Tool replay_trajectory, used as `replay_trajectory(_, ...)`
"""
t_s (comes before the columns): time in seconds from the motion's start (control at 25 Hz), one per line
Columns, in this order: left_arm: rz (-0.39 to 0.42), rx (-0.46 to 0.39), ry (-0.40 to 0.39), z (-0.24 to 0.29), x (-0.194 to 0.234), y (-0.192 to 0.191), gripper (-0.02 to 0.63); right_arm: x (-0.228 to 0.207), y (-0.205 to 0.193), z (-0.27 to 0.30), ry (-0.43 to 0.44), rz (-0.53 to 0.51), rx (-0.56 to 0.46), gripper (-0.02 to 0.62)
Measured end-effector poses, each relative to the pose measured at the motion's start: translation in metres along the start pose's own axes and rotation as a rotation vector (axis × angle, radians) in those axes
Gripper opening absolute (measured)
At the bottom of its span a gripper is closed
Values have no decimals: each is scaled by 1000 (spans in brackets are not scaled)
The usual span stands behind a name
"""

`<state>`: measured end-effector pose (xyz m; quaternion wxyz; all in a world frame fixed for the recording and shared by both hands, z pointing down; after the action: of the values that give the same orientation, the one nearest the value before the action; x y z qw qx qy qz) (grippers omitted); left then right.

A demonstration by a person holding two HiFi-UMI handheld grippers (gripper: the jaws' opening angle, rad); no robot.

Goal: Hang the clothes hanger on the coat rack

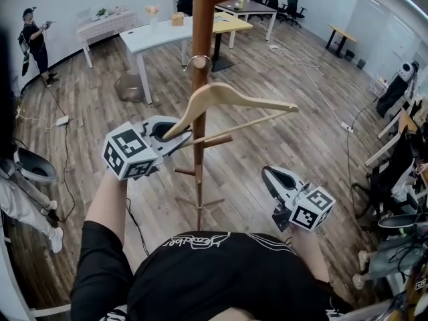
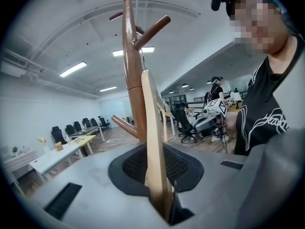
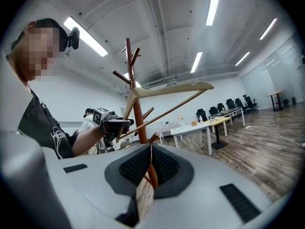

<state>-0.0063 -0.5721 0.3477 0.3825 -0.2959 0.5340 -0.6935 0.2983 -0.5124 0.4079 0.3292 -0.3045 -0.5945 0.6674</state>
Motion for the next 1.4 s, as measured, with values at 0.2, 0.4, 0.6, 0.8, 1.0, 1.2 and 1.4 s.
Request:
replay_trajectory(0.2,6,-80,100,-6,12,1,159,-1,-9,-1,-2,25,22,40)
replay_trajectory(0.4,76,-170,232,-23,15,4,278,9,-13,-2,6,36,31,40)
replay_trajectory(0.6,186,-150,363,-45,16,9,316,26,-14,1,9,43,43,40)
replay_trajectory(0.8,320,-108,466,-74,10,18,328,50,-8,-4,4,45,34,40)
replay_trajectory(1.0,378,-90,531,-110,3,17,330,87,-7,-7,1,65,33,40)
replay_trajectory(1.2,333,-97,569,-155,-25,10,330,134,-2,-17,10,69,10,40)
replay_trajectory(1.4,90,-217,515,-212,-70,1,328,192,9,-30,13,58,-11,40)
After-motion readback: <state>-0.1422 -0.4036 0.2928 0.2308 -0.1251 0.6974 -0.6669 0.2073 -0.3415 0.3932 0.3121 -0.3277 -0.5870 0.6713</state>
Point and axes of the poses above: the fingertips, and each gripper's own axes: z forward along the fingers, x to its left, y out of its top, the point moved 7 cm from there along -z, backward along the fingers, and after that the axes turned 11 degrees about -z, right-handed, at the moved point
